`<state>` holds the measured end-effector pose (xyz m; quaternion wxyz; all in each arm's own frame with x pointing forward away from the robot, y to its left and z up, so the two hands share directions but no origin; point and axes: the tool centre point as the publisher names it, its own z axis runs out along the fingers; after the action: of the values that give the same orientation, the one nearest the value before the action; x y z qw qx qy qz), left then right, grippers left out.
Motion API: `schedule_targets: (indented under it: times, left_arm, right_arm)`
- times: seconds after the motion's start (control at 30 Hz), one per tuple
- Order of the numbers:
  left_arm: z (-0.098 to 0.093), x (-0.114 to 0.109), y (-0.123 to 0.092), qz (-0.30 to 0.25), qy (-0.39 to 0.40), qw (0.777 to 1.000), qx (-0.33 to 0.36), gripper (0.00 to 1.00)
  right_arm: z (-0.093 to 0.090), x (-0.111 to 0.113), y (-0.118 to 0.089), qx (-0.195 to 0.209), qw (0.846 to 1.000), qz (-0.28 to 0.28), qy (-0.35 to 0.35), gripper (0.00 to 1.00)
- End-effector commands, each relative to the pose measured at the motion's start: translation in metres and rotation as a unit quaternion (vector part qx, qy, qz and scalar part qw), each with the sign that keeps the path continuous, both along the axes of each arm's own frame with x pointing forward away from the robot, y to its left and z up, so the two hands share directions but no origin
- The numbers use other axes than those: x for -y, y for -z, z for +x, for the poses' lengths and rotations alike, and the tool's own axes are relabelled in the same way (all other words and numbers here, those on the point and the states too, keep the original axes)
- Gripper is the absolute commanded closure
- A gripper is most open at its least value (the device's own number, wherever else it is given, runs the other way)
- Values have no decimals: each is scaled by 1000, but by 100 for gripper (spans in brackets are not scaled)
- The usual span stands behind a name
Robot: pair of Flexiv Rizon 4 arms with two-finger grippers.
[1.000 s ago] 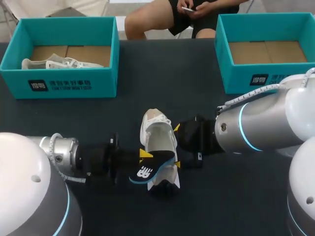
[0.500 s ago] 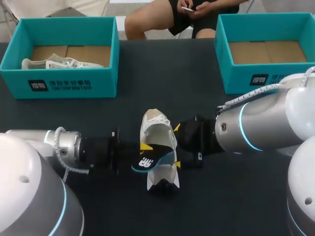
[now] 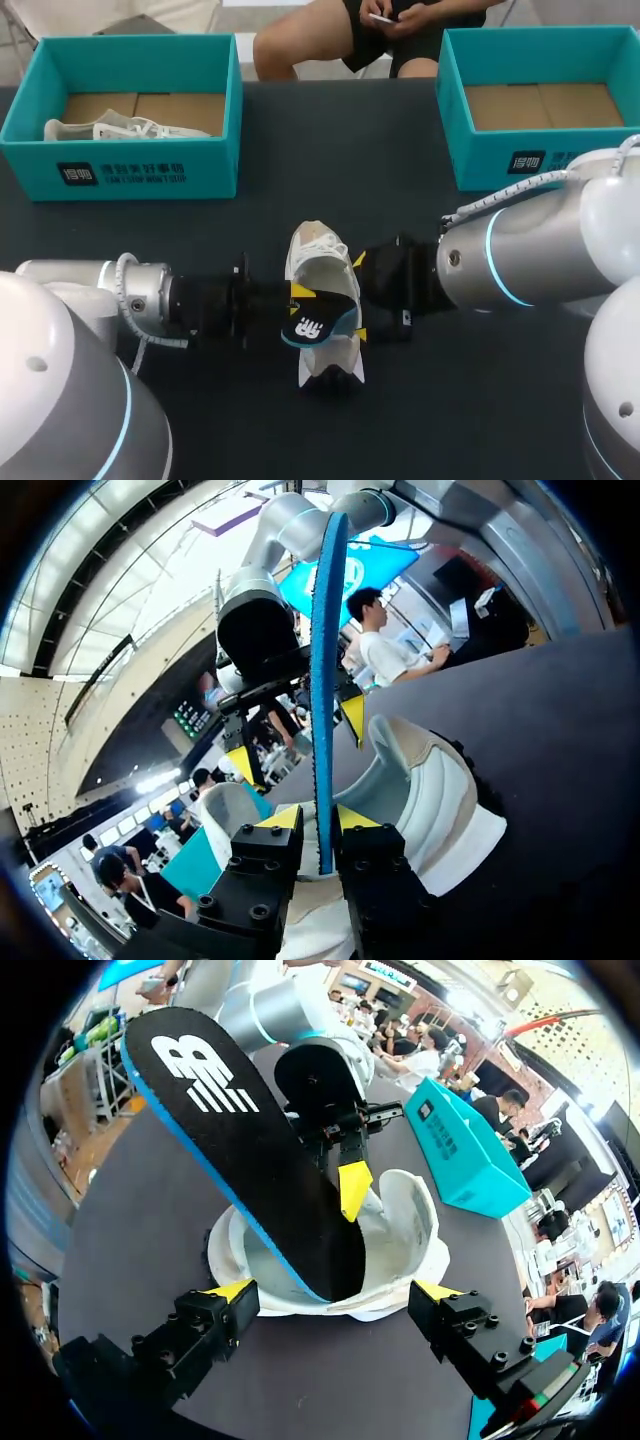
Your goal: Take the shoe out of the shoebox, open the shoe tongue, remove and reinsert the insole, then place the shoe into the shoebox
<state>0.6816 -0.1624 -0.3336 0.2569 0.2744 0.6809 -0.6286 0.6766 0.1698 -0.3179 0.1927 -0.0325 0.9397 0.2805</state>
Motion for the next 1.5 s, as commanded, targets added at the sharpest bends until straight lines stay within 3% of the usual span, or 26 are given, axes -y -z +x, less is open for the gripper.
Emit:
schedule_targets:
  times: [0.03, 0.43, 0.6, 0.63, 0.93, 1.5]
  left_arm:
    - [-4, 1, -10, 0, 0, 1000, 4, 59]
    - [-28, 1, -39, -20, 12, 999, 28, 65]
    - [-39, 2, -38, -17, 18, 999, 28, 90]
    - [-39, 3, -35, -17, 18, 999, 27, 100]
    - [-31, 7, -13, -17, 21, 999, 17, 100]
    - [8, 1, 15, 5, -9, 1000, 22, 100]
  right_arm:
    - [-2, 0, 2, 2, 1000, 1, 1, 0]
    - [-2, 0, 2, 2, 1000, 1, 1, 0]
    - [-2, 0, 2, 2, 1000, 1, 1, 0]
    - [-2, 0, 2, 2, 1000, 1, 1, 0]
    - [-2, 0, 2, 2, 1000, 1, 1, 0]
    - [-2, 0, 2, 2, 1000, 1, 1, 0]
